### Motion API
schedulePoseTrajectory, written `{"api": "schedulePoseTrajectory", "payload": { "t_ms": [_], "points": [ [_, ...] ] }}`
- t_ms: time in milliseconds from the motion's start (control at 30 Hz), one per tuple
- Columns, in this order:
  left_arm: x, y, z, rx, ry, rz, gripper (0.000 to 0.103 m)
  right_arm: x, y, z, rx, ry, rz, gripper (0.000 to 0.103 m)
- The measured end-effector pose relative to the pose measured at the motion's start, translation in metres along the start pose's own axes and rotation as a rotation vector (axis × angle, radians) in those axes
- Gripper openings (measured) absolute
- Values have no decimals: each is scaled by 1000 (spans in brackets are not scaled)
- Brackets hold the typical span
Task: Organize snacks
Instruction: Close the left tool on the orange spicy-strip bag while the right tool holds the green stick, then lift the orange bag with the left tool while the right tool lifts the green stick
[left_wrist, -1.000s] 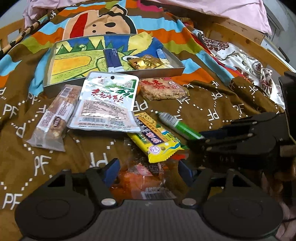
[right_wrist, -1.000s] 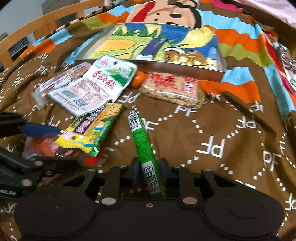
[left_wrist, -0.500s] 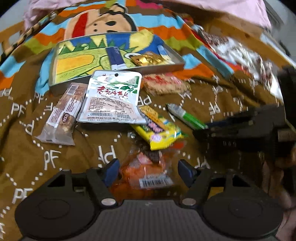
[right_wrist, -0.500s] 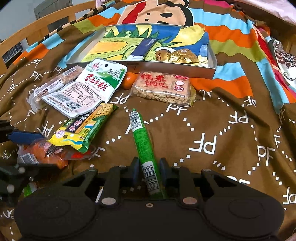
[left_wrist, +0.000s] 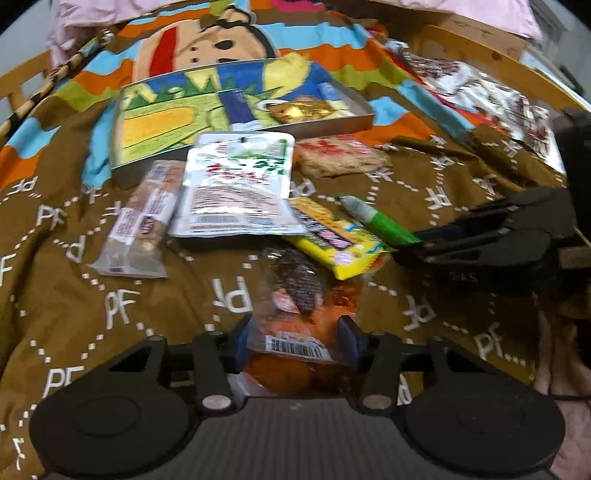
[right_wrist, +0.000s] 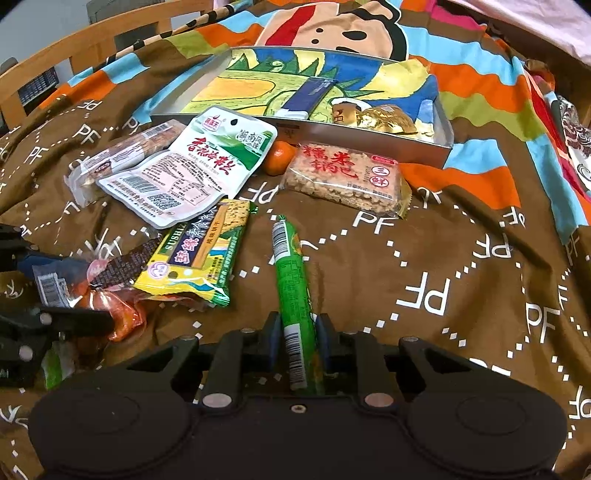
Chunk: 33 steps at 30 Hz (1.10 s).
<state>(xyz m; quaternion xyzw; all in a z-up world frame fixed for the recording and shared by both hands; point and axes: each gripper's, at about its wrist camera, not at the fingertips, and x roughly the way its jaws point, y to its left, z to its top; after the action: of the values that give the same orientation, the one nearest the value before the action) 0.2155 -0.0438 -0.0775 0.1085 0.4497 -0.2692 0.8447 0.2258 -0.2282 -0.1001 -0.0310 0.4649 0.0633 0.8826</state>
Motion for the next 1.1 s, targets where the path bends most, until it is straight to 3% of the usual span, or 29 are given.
{"api": "schedulePoseTrajectory", "payload": {
  "t_ms": [100,233,367,467,533,667,867,967,1100],
  "points": [
    [0,-11,-2,48,-2,-6,83,-1,0,0,4,0,3,22],
    [12,-26,-2,126,18,51,83,-1,1,-1,-2,-1,-1,22],
    [27,-30,-1,125,37,102,79,-1,1,0,-2,0,-1,23],
    [29,-29,-2,110,27,111,70,1,2,-1,-3,-1,-5,23],
    [24,-26,-3,105,19,104,64,2,3,0,-9,-4,-6,22],
    [14,-19,-4,50,20,73,62,-1,7,-2,-33,-20,4,20],
    [-5,-10,-3,-55,42,56,59,-9,10,-6,-16,-14,91,19],
    [-14,-3,-5,-98,54,27,39,-14,13,-8,-14,-13,124,19],
    [-18,6,-11,-156,46,20,40,-16,13,-9,-6,-9,141,19]
  ]
}}
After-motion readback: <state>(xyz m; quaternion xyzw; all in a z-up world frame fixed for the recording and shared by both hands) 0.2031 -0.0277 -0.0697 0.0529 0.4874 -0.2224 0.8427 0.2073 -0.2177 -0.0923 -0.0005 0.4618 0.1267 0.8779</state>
